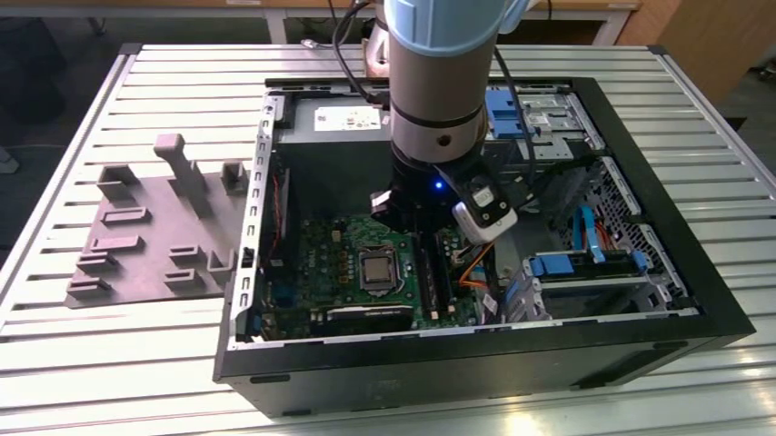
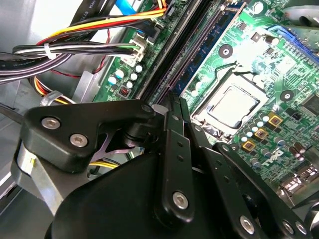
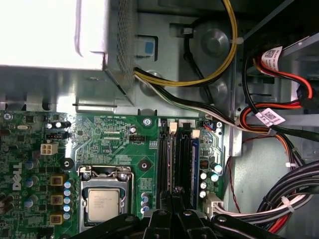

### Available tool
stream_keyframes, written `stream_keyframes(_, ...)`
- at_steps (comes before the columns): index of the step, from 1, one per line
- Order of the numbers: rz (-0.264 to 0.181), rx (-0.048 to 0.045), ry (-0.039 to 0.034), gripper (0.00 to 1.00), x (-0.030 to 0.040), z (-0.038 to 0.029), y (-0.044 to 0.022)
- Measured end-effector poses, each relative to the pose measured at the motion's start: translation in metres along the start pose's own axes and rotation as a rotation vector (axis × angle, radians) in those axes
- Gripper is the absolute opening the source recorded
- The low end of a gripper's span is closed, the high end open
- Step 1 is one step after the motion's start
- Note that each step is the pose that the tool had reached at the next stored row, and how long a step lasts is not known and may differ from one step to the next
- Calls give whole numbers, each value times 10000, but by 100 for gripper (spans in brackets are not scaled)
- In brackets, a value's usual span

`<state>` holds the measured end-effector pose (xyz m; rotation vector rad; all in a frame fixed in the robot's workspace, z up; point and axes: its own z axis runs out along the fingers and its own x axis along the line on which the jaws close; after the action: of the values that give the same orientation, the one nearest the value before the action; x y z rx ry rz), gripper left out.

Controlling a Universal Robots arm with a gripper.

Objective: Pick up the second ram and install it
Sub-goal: 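Insert the second ram into the second slot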

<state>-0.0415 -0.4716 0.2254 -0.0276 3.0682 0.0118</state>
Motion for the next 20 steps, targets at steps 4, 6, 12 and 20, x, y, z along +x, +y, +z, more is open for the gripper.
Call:
stream_keyframes(4,0,3,2,12,0,2,0)
stream_keyframes(6,1,-8,1,12,1,2,0)
stream_keyframes(12,2,-22,1,12,10,8,0)
stream_keyframes(20,2,-22,1,12,11,21,0)
